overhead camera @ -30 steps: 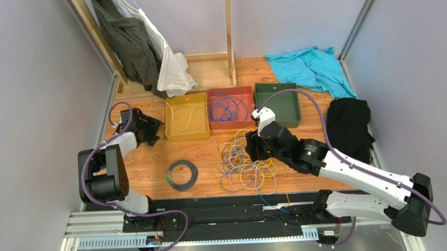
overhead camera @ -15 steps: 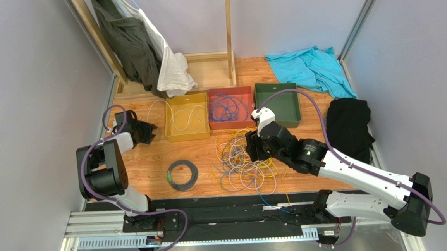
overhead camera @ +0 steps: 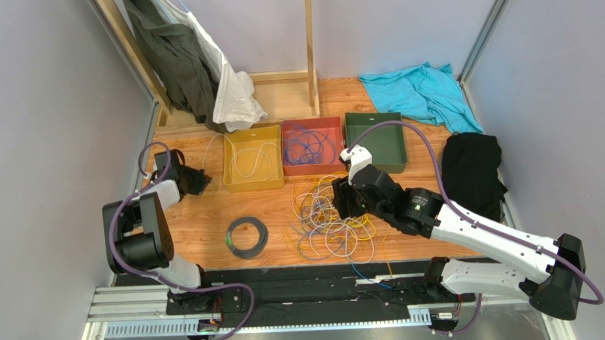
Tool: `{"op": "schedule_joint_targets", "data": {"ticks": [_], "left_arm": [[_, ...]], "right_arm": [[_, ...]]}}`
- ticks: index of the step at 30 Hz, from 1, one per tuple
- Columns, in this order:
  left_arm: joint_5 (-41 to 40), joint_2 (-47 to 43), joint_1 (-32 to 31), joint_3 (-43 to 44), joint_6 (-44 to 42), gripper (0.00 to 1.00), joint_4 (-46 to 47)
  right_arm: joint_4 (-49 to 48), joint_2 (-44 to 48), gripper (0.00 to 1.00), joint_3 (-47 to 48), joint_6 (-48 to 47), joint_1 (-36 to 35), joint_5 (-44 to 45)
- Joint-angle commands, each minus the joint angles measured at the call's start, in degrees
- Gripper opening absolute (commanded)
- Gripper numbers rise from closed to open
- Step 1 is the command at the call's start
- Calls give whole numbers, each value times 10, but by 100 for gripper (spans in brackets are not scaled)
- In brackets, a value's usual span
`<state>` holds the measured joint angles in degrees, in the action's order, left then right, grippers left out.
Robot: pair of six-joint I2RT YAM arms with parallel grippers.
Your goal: Untangle the cables
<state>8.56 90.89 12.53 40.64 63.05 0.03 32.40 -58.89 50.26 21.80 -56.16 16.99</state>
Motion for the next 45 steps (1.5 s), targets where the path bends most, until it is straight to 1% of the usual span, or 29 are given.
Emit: {"op": "schedule_joint_targets", "data": {"ticks": [1, 2, 3, 4, 5, 6, 9, 14, 19, 20, 24, 25, 28, 33, 36, 40, 45], "left_arm": [[0, -116, 5, 25, -41, 0, -42], [-3, -162, 5, 34, -56, 0, -64], [-5, -184, 5, 44, -63, 0, -76], [-2, -200, 5, 74, -70, 0, -88], [6, -214, 4, 95, -87, 0, -123], [21, -214, 0, 141, -95, 0, -145], [30, -220, -29, 180, -109, 0, -174], [36, -224, -84, 184, -116, 0, -177], [31, -235, -123, 175, -136, 0, -196], [28, -237, -149, 175, -140, 0, -199], [10, -245, -207, 167, -138, 0, -210], [5, -249, -230, 165, -134, 0, -213], [-13, -253, -255, 159, -124, 0, -214], [-25, -214, -255, 156, -124, 0, -201], [-35, -164, -255, 166, -129, 0, -193], [-35, -65, -255, 187, -128, 0, -183], [-43, 12, -252, 201, -123, 0, -171]], "right_arm": [[-8, 11, 57, 12, -4, 1, 5], [-8, 12, 57, 12, -4, 1, 4], [-9, 13, 57, 12, -4, 1, 2], [-10, 14, 57, 12, -4, 1, 1], [-10, 14, 57, 12, -4, 1, 1], [-11, 15, 57, 12, -4, 1, 1], [-15, 18, 57, 16, -3, 1, -7], [-5, 26, 57, 28, -2, 1, -11], [9, 53, 57, 20, -4, 0, -5], [9, 57, 57, 16, -1, 0, -3], [6, 70, 57, -2, 4, 0, -7], [7, 74, 57, -3, 6, 0, -8], [6, 80, 57, -8, 8, 0, -9], [15, 95, 57, -9, 4, 0, -4], [16, 107, 57, -17, 5, 0, 2], [22, 120, 57, -25, 6, 0, 8], [30, 128, 57, -31, -4, 1, 23]]}}
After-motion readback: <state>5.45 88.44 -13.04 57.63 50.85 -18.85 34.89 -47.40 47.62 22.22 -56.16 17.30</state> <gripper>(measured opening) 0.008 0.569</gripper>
